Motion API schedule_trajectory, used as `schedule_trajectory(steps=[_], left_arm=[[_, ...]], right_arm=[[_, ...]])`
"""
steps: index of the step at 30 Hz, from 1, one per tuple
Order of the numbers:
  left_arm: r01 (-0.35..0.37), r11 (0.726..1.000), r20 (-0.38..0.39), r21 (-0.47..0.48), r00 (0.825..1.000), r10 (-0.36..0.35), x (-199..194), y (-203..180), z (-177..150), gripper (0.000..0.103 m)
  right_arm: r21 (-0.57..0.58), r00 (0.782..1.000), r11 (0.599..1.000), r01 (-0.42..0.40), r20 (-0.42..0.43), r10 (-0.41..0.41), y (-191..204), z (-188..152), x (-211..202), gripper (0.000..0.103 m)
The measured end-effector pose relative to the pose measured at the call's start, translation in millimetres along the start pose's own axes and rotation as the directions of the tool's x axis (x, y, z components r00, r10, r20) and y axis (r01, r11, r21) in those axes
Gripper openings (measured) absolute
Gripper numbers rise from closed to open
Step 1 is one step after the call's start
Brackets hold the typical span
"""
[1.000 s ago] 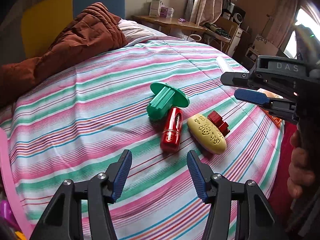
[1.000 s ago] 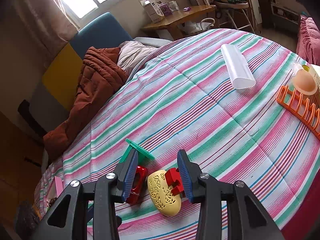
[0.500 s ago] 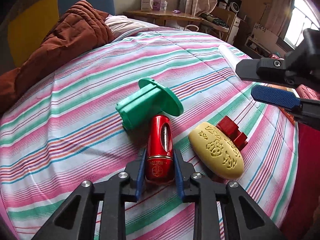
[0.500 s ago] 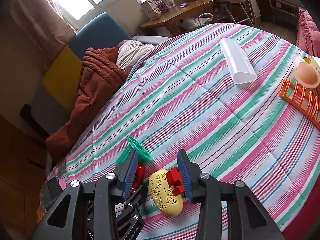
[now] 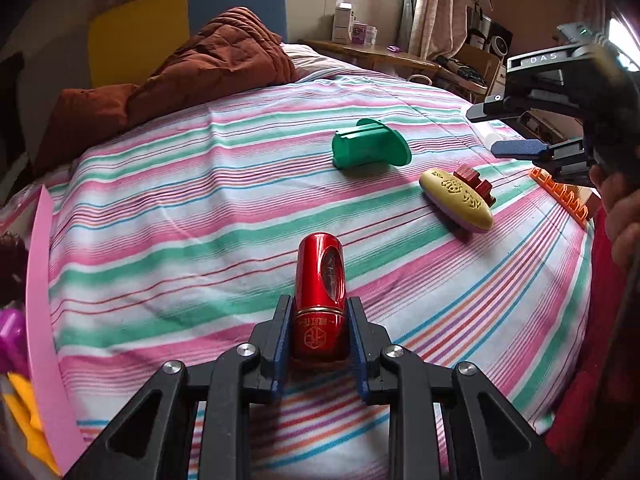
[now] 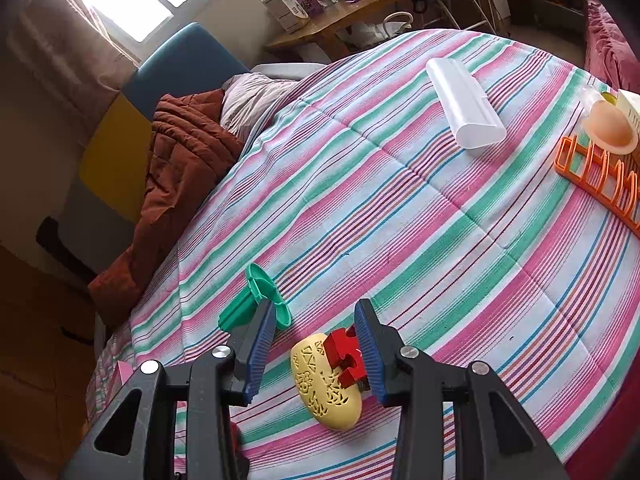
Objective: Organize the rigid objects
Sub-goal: 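Grasp the red cylinder with the left tool while the right tool grasps the yellow oval block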
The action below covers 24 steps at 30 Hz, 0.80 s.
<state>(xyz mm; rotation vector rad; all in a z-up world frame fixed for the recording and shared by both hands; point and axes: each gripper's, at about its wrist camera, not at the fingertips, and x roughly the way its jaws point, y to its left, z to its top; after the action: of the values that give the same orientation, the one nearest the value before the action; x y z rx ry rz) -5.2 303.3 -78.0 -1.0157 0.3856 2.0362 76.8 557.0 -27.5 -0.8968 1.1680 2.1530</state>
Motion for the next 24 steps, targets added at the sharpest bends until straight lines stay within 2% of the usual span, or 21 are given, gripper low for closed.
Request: schedule_trajectory(steps=[5, 9, 15, 18, 21, 24], left_arm=[[-0.016, 1.0, 0.023, -0.003, 1.0, 0.016, -11.3, 4.2, -14.4, 0.027], [-0.001, 1.0, 0.031, -0.023, 1.0, 0.002, -13.8, 7.8, -18.2, 0.026], [-0.001, 1.0, 0.047, -0.022, 0.999, 0.002, -15.9, 7.4, -21.7, 0.026], [0.009, 0.999, 0.054, -0.032, 0.999, -0.007, -16.4, 9.4, -22.8, 0.027], [0.017, 0.999, 0.057, -0.038, 0.998, -0.015, -17.4, 10.4, -23.9, 0.026], [0.022, 0.999, 0.061, -0.041, 0.998, -0.019, -18.4, 11.4, -25.3, 0.027]], right_arm=[[0.072, 0.997, 0.997, -0.002, -0.078, 0.008, -11.4, -1.9, 15.1, 0.041], [0.076, 0.993, 0.996, 0.038, -0.113, -0.029, -13.1, -4.8, 22.4, 0.042], [0.006, 0.972, 0.988, 0.156, -0.179, -0.152, -9.5, -11.1, 40.1, 0.044], [-0.003, 0.974, 0.987, 0.164, -0.156, -0.162, -10.2, -10.2, 37.2, 0.037], [-0.008, 0.979, 0.985, 0.173, -0.11, -0.173, -10.9, -7.6, 31.3, 0.037], [0.03, 0.976, 0.99, 0.137, -0.174, -0.13, -14.2, -9.7, 41.1, 0.043]])
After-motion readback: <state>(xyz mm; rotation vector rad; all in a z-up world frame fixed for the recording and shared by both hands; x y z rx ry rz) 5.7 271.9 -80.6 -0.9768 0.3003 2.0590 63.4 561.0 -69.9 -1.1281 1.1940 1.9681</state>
